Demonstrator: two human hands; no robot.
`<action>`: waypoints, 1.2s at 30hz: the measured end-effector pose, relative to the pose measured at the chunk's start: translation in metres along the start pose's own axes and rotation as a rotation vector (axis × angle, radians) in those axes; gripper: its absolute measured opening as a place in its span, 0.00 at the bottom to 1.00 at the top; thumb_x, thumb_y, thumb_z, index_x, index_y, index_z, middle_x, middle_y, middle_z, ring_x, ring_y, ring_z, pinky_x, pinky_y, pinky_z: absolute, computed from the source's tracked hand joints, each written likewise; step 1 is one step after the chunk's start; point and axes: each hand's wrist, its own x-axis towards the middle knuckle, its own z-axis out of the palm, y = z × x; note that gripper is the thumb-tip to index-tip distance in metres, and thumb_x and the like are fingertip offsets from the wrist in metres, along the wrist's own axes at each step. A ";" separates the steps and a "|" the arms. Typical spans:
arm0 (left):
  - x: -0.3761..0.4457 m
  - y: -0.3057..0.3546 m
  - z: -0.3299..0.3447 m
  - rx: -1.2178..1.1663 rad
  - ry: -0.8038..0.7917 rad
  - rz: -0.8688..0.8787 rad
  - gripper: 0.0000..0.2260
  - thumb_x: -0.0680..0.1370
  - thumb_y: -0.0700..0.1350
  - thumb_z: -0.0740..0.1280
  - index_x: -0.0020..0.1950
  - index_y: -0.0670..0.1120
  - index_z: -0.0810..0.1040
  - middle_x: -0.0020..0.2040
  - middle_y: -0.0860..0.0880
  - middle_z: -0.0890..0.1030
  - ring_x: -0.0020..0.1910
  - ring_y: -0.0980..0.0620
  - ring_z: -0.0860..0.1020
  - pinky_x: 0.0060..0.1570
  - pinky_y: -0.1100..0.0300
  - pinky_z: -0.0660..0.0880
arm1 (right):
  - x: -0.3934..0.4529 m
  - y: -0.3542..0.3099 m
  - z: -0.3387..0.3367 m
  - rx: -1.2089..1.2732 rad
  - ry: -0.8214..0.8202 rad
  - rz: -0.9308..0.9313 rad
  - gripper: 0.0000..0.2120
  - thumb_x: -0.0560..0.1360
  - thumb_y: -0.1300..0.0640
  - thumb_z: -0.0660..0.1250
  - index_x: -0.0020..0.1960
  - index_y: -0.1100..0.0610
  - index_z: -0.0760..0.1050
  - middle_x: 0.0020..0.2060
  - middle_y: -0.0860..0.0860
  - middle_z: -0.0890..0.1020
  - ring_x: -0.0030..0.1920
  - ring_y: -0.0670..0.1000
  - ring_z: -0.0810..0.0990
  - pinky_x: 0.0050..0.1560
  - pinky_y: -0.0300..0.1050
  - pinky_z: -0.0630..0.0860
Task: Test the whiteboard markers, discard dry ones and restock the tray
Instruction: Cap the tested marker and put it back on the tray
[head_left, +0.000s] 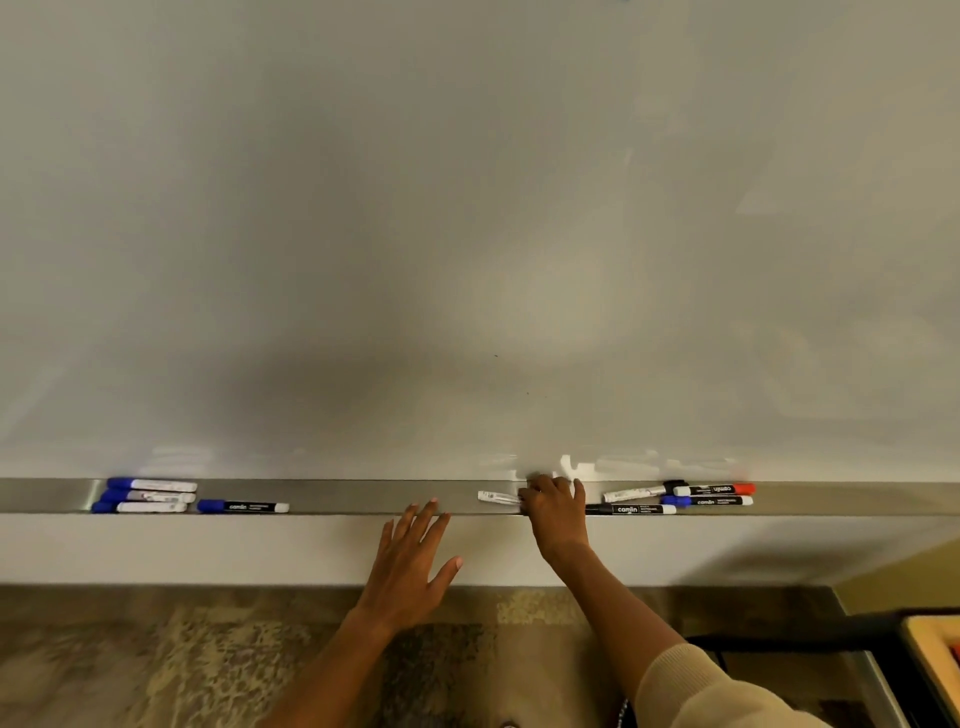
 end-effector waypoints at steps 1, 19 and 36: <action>0.000 0.000 -0.001 -0.019 0.007 -0.004 0.42 0.71 0.76 0.35 0.79 0.55 0.51 0.79 0.55 0.44 0.79 0.52 0.42 0.76 0.52 0.40 | 0.001 -0.001 0.000 0.005 0.010 -0.025 0.14 0.74 0.59 0.72 0.58 0.48 0.80 0.65 0.49 0.76 0.66 0.57 0.73 0.73 0.62 0.59; 0.030 0.053 -0.059 -0.502 0.211 0.075 0.16 0.78 0.60 0.58 0.60 0.53 0.73 0.55 0.51 0.77 0.51 0.56 0.76 0.45 0.72 0.71 | -0.047 -0.063 -0.107 1.645 0.304 0.211 0.09 0.78 0.53 0.70 0.56 0.55 0.79 0.49 0.52 0.85 0.52 0.50 0.82 0.55 0.41 0.78; 0.032 0.095 -0.121 -0.487 0.375 0.450 0.15 0.83 0.56 0.49 0.44 0.50 0.68 0.40 0.52 0.73 0.40 0.51 0.71 0.39 0.55 0.71 | -0.076 -0.024 -0.192 1.917 0.816 0.554 0.12 0.81 0.49 0.63 0.46 0.52 0.81 0.39 0.49 0.80 0.44 0.49 0.79 0.51 0.49 0.72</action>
